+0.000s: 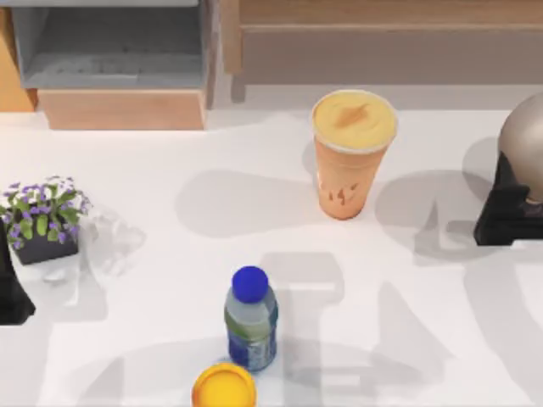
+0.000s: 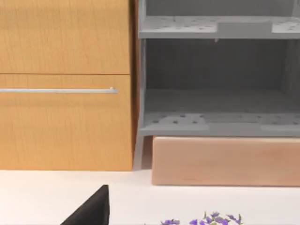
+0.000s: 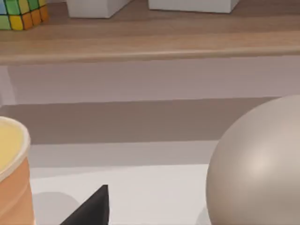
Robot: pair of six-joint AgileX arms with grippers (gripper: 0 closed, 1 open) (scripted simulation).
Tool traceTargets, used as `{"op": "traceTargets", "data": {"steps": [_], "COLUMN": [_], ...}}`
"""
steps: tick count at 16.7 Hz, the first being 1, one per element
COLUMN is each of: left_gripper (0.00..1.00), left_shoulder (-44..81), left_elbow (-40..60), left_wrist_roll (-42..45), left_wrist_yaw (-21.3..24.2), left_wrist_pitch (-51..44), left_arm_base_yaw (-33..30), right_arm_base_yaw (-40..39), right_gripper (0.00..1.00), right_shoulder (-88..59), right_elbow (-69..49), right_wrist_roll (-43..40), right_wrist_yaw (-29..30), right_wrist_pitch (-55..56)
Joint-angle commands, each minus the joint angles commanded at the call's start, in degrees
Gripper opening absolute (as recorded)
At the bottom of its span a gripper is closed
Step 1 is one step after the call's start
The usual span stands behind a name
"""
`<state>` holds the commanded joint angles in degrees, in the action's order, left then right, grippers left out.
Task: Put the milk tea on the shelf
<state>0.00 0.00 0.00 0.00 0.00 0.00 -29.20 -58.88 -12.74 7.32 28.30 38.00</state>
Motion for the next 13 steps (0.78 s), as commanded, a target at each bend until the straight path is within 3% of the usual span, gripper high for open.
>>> {"op": "traceTargets", "data": {"steps": [13], "left_gripper": [1.0], "left_shoulder": [0.0], "left_elbow": [0.0], "left_wrist_roll": [0.0], "left_wrist_yaw": [0.0], "left_wrist_pitch": [0.0], "left_arm_base_yaw": [0.0], "right_arm_base_yaw": [-21.5], "right_gripper": [1.0], "right_shoulder": [-56.6], "right_elbow": [-17.4], "right_wrist_roll": [-4.1], "right_wrist_yaw": [23.0], "right_wrist_pitch": [41.2]}}
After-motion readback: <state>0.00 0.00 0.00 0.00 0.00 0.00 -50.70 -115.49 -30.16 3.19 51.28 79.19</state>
